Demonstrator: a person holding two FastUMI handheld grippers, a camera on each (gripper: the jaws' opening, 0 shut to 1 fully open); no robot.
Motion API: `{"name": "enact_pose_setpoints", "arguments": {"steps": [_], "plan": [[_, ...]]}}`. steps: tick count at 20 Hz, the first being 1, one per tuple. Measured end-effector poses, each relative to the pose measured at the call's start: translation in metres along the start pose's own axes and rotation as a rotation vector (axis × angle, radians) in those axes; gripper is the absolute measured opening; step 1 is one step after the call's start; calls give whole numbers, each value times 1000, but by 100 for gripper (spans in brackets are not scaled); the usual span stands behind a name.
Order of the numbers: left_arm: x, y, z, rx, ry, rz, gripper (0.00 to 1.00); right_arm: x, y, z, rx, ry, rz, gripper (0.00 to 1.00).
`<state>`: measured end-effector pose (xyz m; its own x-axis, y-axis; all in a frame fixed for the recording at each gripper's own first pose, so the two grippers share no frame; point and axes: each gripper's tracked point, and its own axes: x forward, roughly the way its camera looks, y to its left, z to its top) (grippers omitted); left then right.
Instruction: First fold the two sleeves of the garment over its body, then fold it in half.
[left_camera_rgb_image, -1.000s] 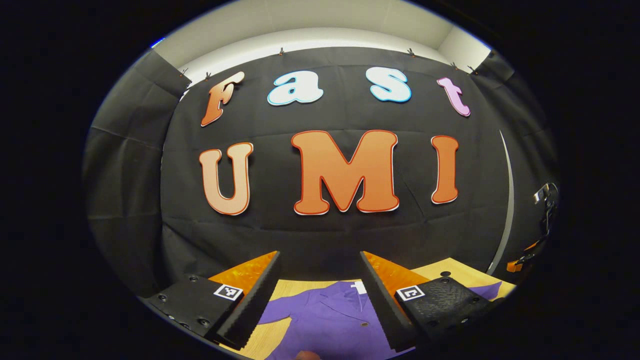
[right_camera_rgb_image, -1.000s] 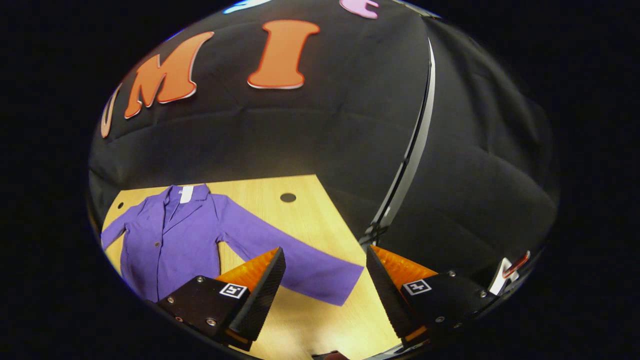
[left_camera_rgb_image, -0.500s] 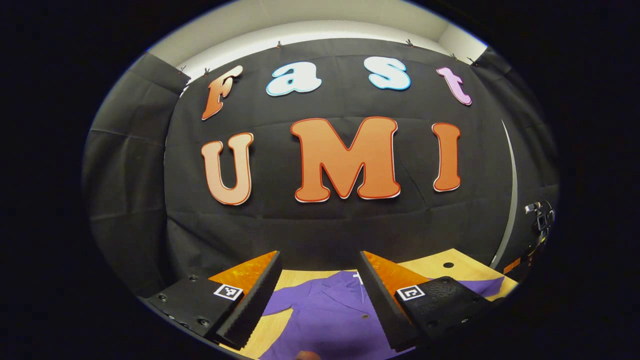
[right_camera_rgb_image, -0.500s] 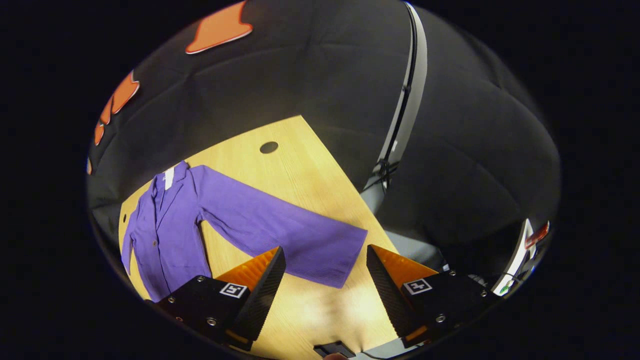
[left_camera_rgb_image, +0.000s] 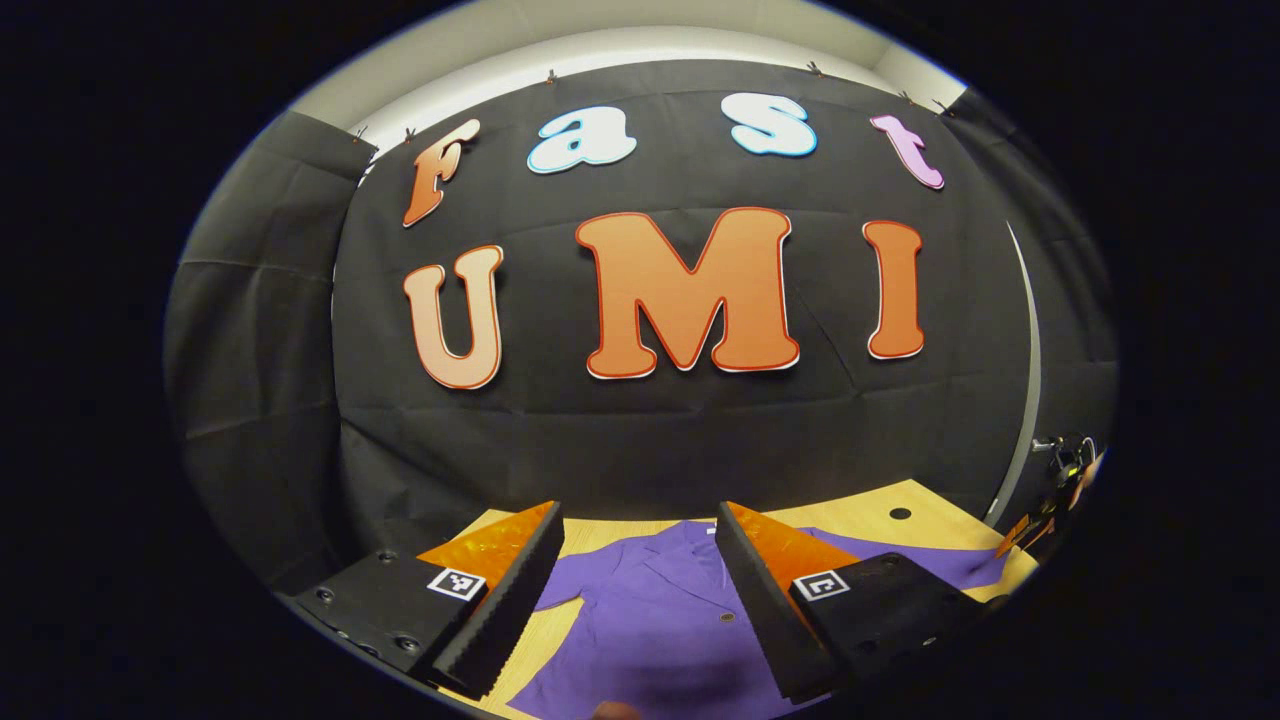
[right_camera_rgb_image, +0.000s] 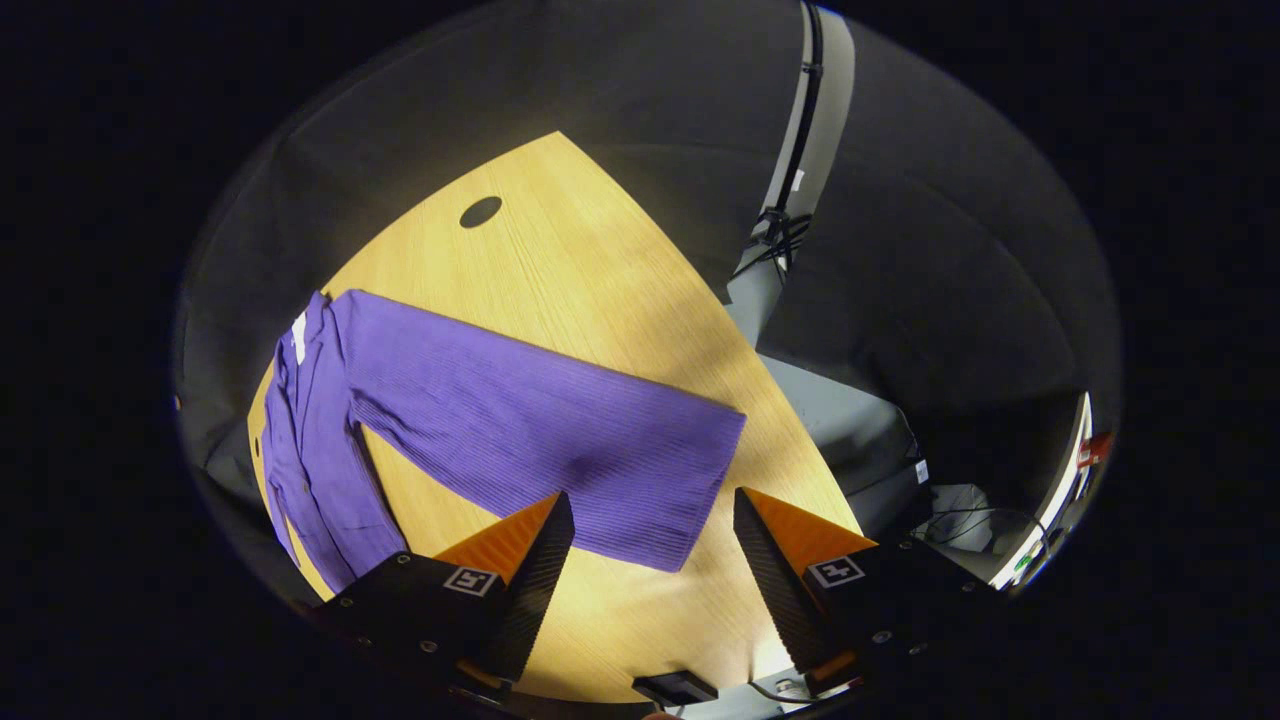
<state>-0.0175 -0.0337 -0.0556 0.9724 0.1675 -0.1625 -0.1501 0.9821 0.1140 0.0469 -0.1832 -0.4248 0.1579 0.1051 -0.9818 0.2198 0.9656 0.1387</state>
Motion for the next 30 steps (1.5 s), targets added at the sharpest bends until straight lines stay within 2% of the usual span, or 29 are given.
{"name": "enact_pose_setpoints", "arguments": {"steps": [3,6,9,12,14,15,16,17,20,25,30], "plan": [[-3,-4,-6,4,24,16,96,17,-6,3,-33,34,-39,96],[-3,-6,-11,10,40,36,96,32,1,5,-28,63,-24,95],[-6,-7,-17,11,58,53,96,41,-6,6,-37,85,-57,94],[-10,-9,-22,15,76,69,96,42,-11,7,-63,87,-77,83],[-11,-13,-30,17,99,76,96,41,-5,5,-87,91,-77,62],[-14,-14,-32,21,108,80,99,43,-2,5,-96,94,-75,56],[-16,-14,-29,23,102,82,96,44,1,5,-100,84,-65,39],[-19,-13,-23,22,83,83,99,44,4,7,-89,74,-50,30],[-22,-8,-19,37,76,77,96,37,21,16,42,43,54,6],[-16,13,-21,17,73,48,96,-1,41,30,49,-34,102,3],[1,48,-20,9,62,-22,96,-58,93,48,62,-133,123,3]]}}
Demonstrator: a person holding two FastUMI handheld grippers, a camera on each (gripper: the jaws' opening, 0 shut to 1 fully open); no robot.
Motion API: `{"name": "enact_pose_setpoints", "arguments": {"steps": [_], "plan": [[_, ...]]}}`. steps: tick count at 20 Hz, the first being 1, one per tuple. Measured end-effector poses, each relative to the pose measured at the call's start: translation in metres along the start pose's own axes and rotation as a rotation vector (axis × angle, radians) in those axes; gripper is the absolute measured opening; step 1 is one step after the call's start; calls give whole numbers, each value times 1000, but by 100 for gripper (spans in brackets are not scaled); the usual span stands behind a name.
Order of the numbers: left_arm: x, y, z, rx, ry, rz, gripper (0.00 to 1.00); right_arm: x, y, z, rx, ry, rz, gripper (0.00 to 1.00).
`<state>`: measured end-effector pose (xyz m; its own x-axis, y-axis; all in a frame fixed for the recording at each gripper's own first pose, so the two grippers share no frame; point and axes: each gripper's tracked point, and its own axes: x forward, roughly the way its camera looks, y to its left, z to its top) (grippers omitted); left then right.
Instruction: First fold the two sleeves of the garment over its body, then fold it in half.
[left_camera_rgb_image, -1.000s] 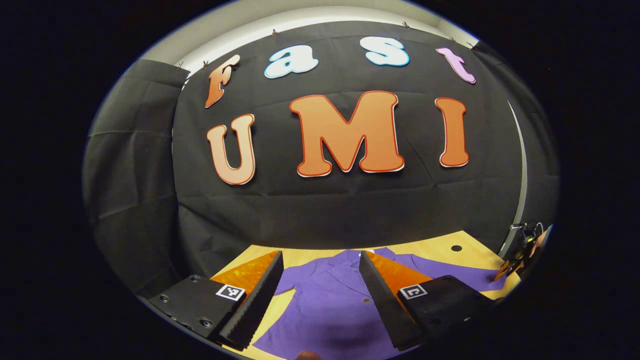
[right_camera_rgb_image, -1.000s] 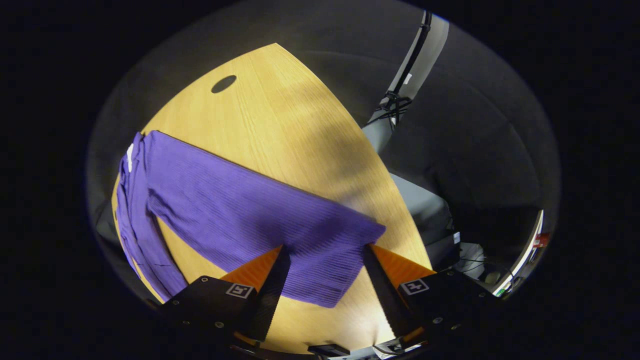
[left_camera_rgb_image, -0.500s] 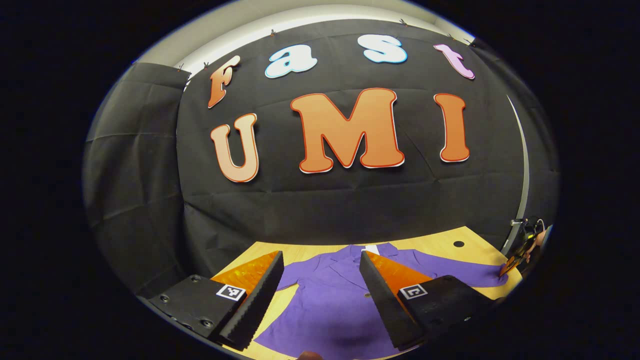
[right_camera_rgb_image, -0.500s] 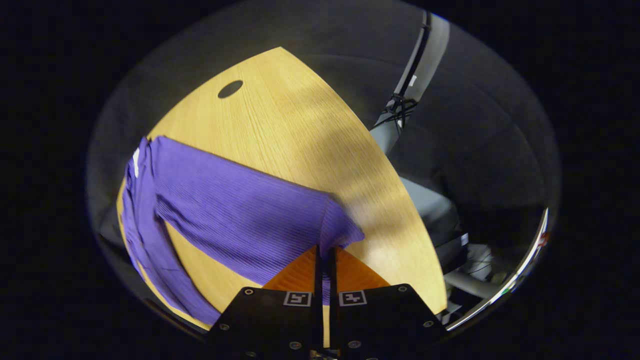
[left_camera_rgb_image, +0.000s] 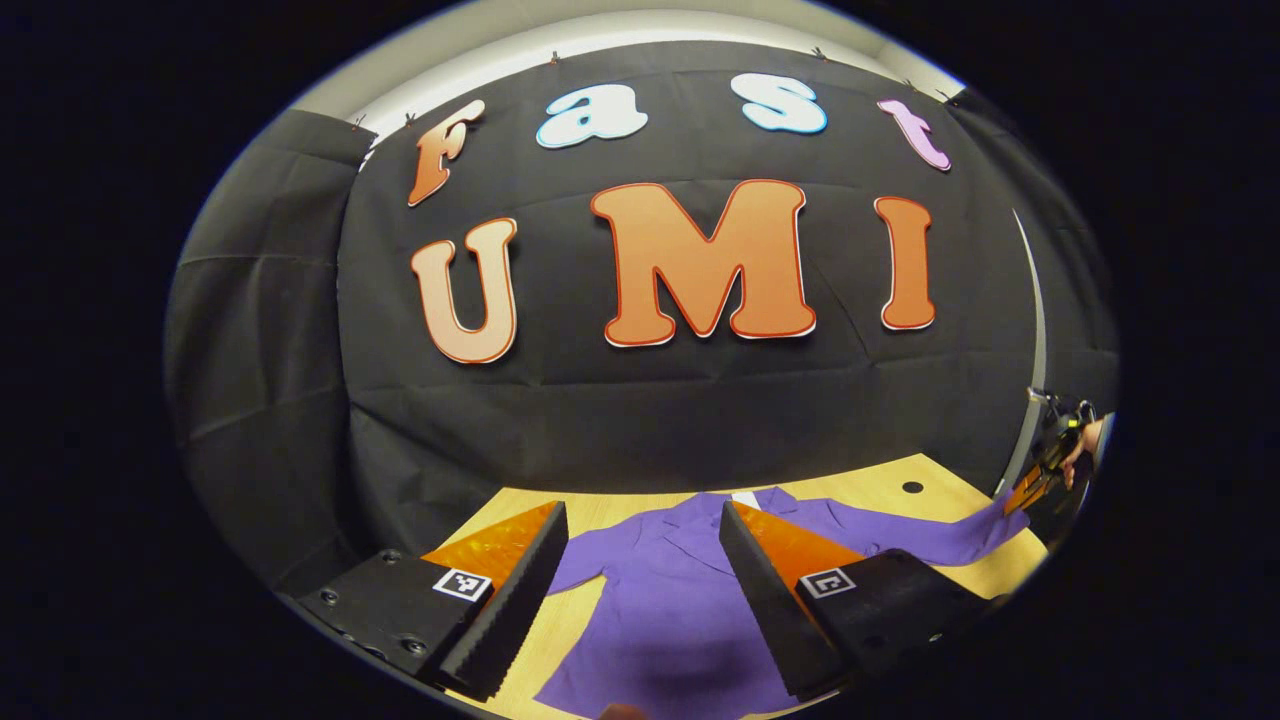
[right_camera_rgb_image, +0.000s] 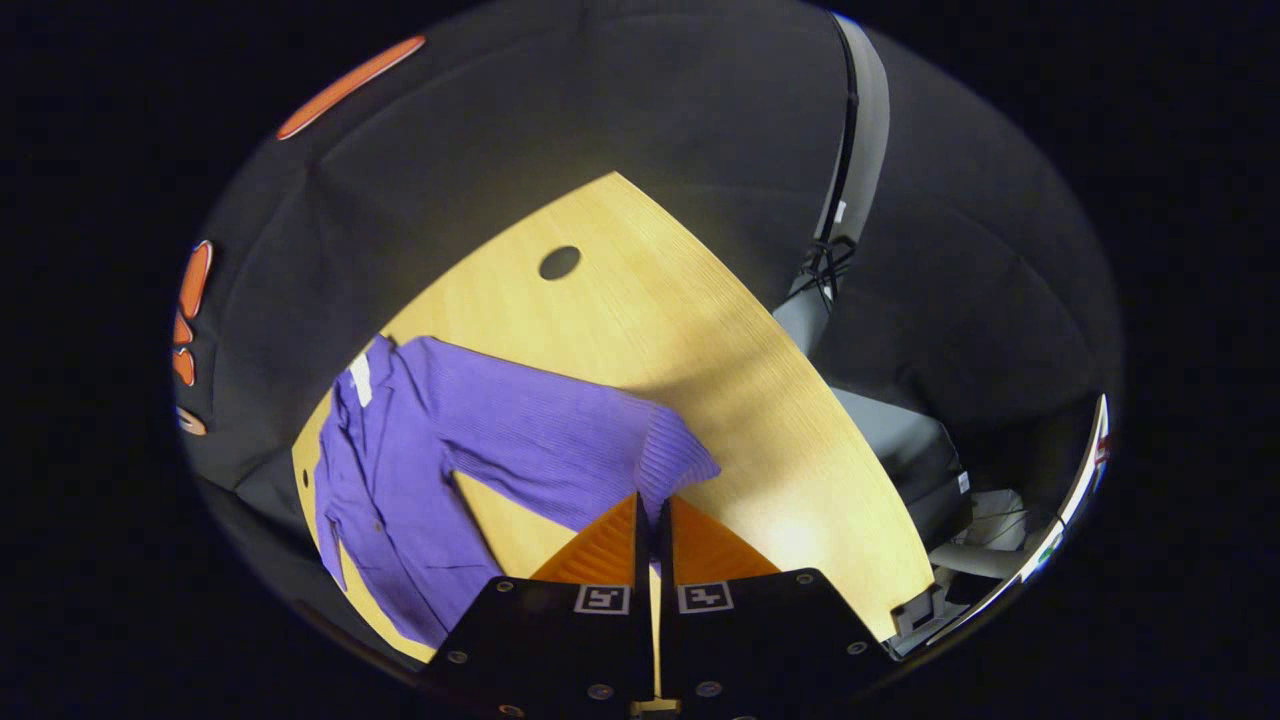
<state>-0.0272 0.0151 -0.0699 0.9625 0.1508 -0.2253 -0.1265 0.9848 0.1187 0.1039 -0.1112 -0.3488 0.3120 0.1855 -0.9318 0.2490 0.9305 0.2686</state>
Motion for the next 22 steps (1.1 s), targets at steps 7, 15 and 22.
{"name": "enact_pose_setpoints", "arguments": {"steps": [7,15,22], "plan": [[20,82,-2,-27,-6,-27,96,-53,126,17,-89,-88,64,3],[32,167,-20,-68,8,28,96,-72,286,5,-286,-114,143,3],[39,221,-37,-92,29,67,96,-73,410,-38,-451,-76,224,3]]}}
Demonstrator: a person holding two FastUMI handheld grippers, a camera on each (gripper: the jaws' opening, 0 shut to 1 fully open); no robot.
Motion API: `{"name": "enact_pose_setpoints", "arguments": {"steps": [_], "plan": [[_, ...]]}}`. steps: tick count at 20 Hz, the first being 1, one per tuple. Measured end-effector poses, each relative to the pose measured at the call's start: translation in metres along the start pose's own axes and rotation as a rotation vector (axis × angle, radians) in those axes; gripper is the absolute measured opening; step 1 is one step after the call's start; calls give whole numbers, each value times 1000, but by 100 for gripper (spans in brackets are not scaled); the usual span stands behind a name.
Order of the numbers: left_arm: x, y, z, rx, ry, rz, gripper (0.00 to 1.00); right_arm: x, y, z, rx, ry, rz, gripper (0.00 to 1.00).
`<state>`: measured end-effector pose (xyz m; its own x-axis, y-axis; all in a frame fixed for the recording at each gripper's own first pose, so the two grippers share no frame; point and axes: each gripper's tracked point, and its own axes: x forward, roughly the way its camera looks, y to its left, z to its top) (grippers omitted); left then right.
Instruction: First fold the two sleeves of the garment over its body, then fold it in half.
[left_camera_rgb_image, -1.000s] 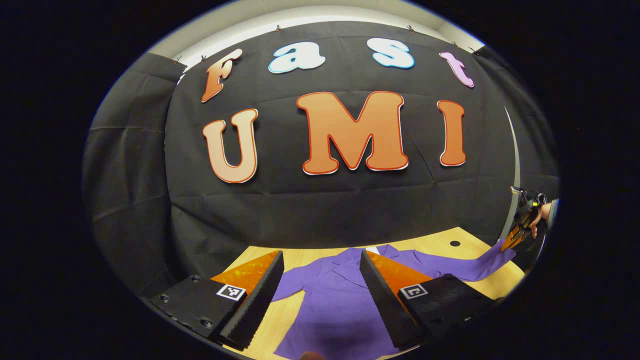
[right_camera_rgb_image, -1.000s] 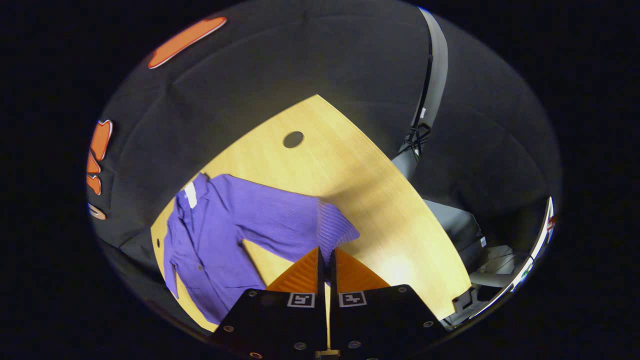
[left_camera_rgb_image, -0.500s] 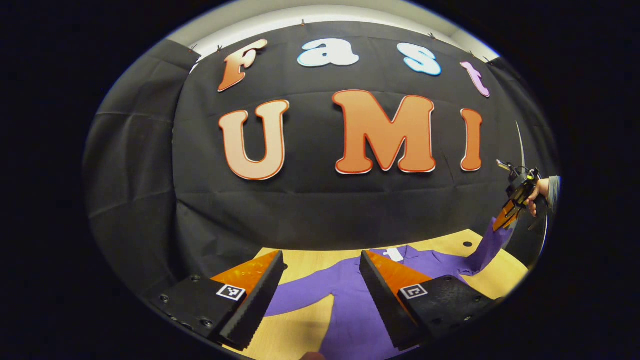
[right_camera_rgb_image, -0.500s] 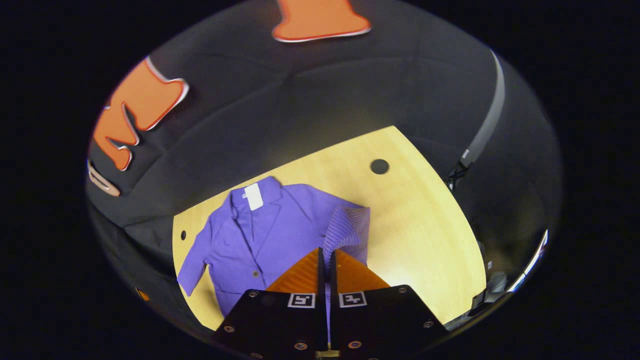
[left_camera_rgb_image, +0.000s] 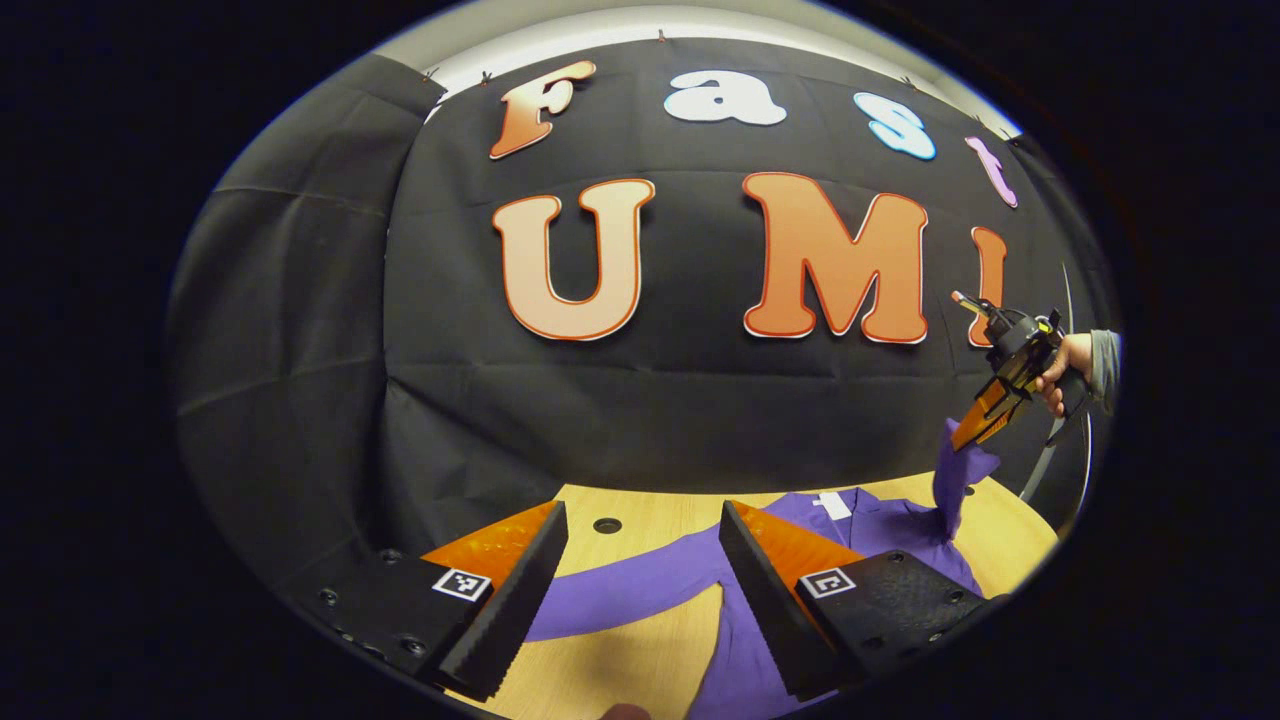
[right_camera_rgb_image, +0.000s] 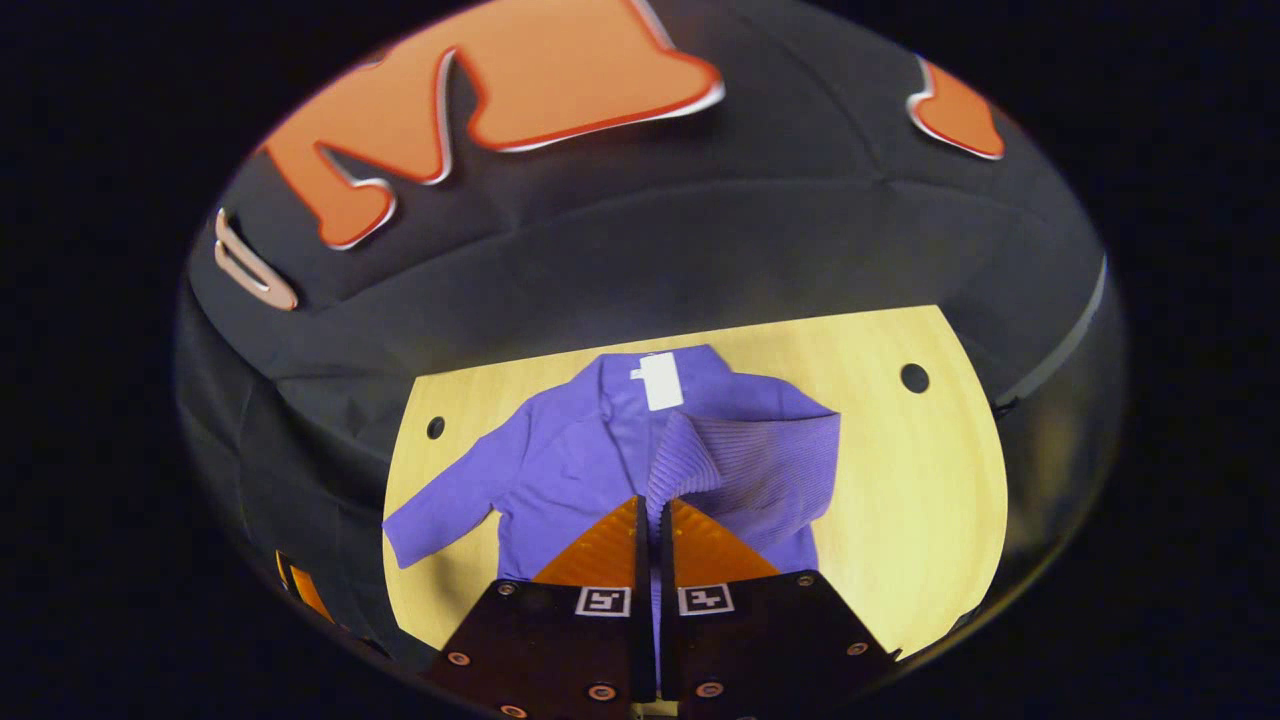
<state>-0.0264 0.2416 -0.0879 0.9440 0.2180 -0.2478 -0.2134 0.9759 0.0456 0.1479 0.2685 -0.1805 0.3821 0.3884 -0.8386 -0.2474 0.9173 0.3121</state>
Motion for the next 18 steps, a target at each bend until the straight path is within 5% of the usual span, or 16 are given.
{"name": "enact_pose_setpoints", "arguments": {"steps": [5,9,10,11,12,13,16,18], "plan": [[7,34,-12,-13,22,20,96,32,71,-9,-42,33,48,3],[20,51,-29,-23,58,28,96,44,119,-9,42,49,157,10],[23,55,-33,-23,72,31,96,42,125,-8,43,38,184,34],[25,59,-37,-26,80,33,96,37,126,-4,36,16,200,31],[29,63,-40,-26,90,33,96,31,125,0,28,-13,208,52],[34,66,-45,-24,101,38,96,22,121,4,24,-47,210,47],[53,73,-54,-26,145,45,96,-11,97,30,46,-212,201,60],[68,77,-59,-36,191,49,96,-35,74,50,85,-336,195,87]]}}
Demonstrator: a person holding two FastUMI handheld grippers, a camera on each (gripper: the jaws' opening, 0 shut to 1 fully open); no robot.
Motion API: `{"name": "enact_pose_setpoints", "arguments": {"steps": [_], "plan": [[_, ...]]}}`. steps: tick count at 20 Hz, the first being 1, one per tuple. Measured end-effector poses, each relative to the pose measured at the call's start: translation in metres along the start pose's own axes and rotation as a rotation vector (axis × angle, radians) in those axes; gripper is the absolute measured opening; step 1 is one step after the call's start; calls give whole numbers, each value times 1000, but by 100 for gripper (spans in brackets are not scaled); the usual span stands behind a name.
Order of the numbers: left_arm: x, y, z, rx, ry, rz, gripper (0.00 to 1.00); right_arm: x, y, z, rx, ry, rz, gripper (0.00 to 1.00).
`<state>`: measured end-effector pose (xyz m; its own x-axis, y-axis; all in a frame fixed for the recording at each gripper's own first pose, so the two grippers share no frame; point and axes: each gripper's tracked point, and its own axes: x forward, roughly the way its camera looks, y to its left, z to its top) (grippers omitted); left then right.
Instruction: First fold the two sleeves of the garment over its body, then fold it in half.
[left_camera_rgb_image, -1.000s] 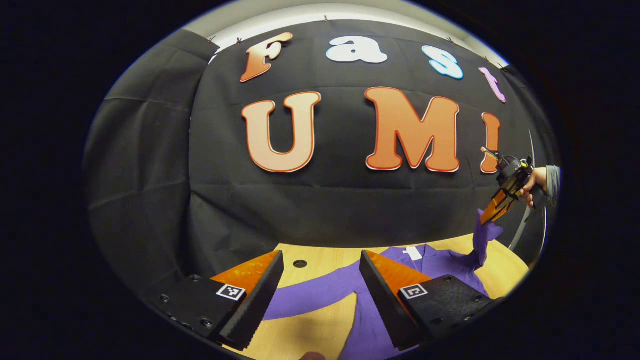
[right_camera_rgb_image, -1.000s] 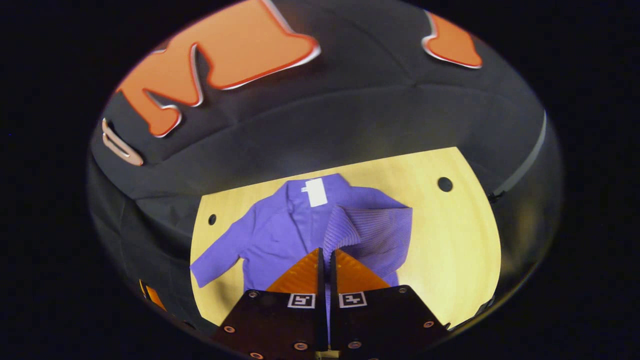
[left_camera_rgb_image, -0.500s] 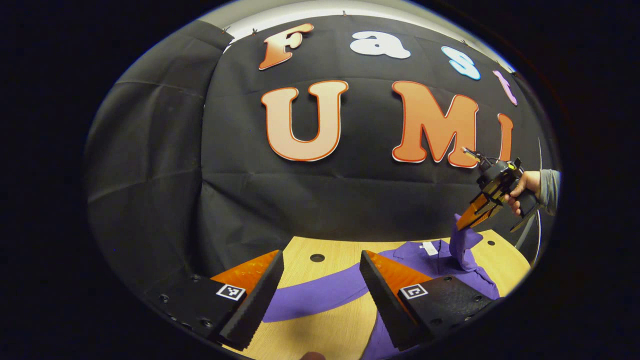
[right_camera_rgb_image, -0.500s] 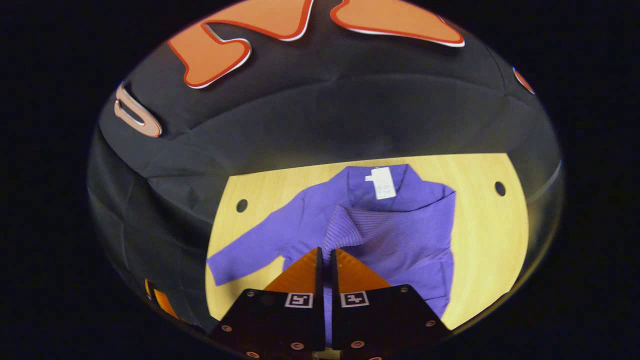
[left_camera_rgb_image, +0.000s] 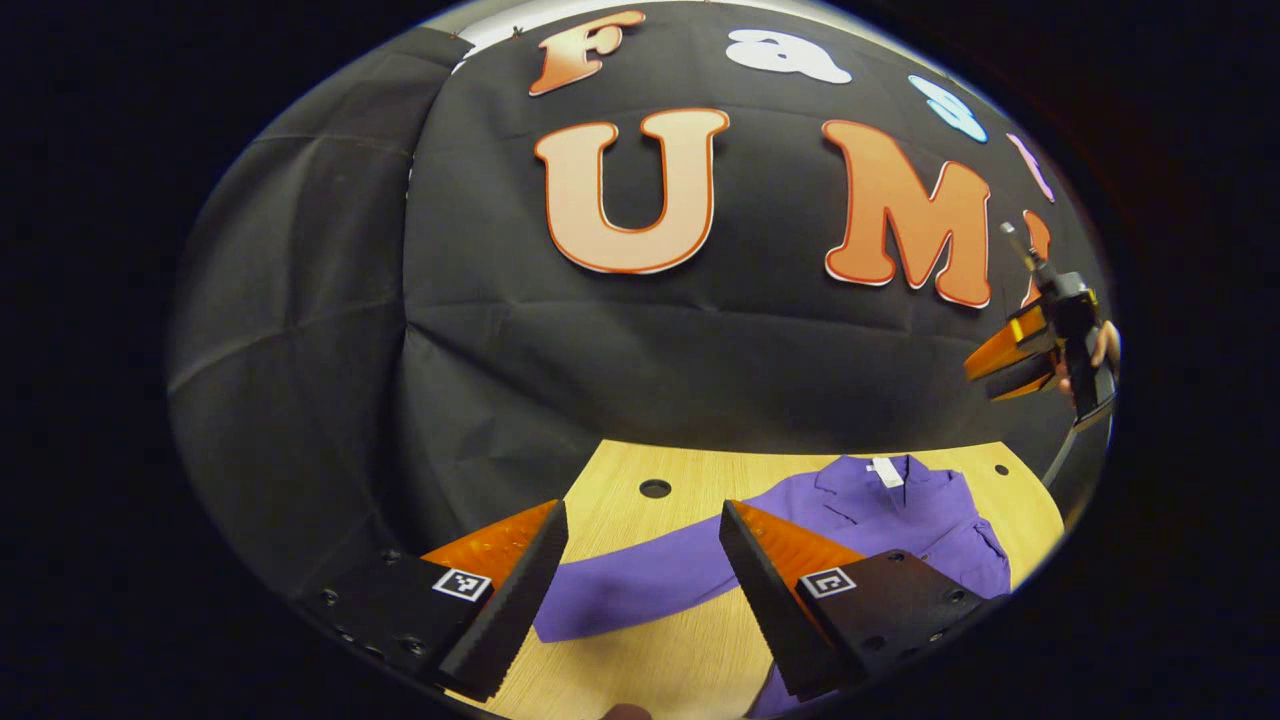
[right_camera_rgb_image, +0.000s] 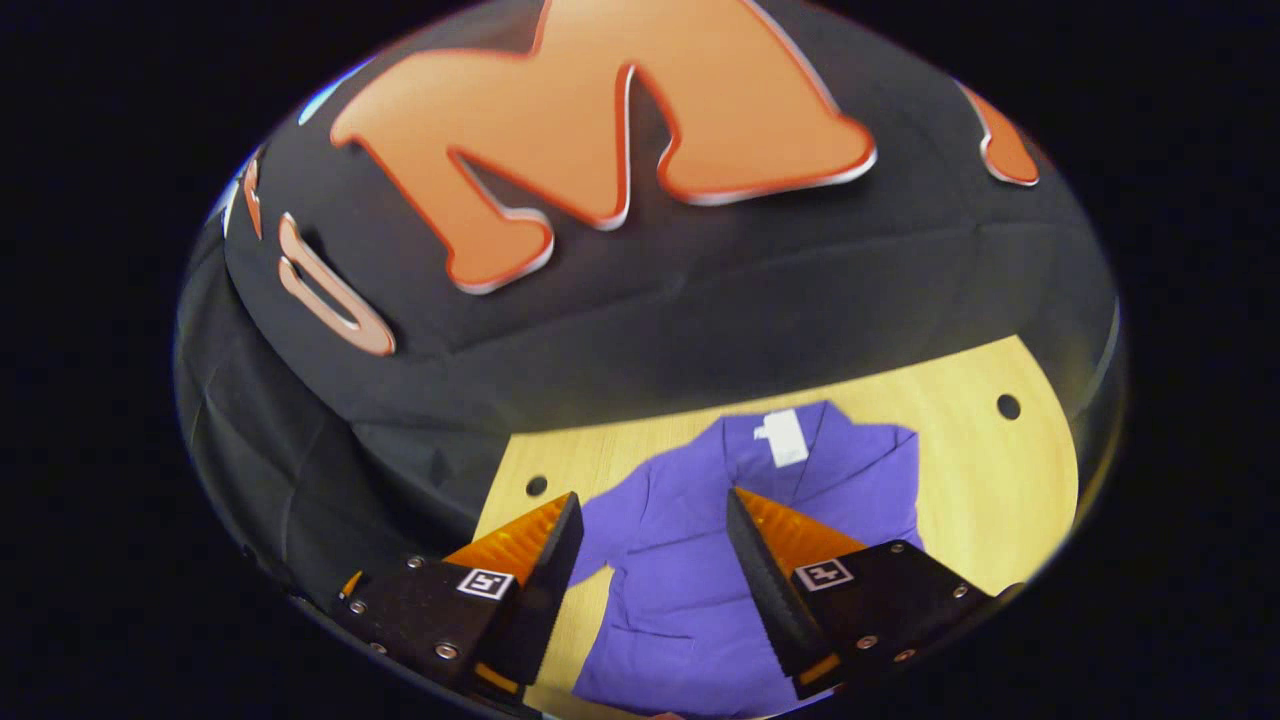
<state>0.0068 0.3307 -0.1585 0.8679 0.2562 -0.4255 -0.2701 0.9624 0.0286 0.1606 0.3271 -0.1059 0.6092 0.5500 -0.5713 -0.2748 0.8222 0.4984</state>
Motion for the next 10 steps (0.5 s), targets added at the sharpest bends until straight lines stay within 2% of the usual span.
{"name": "enact_pose_setpoints", "arguments": {"steps": [2,4,7,10], "plan": [[16,5,-6,-12,63,9,96,-24,-15,27,14,-125,-24,94],[27,8,-14,-28,137,8,96,-52,-26,51,-11,-241,-53,97],[49,16,-36,-66,263,13,96,-109,-43,87,-102,-421,-115,97],[64,21,-65,-141,451,10,97,-159,-52,110,-214,-583,-176,96]]}}
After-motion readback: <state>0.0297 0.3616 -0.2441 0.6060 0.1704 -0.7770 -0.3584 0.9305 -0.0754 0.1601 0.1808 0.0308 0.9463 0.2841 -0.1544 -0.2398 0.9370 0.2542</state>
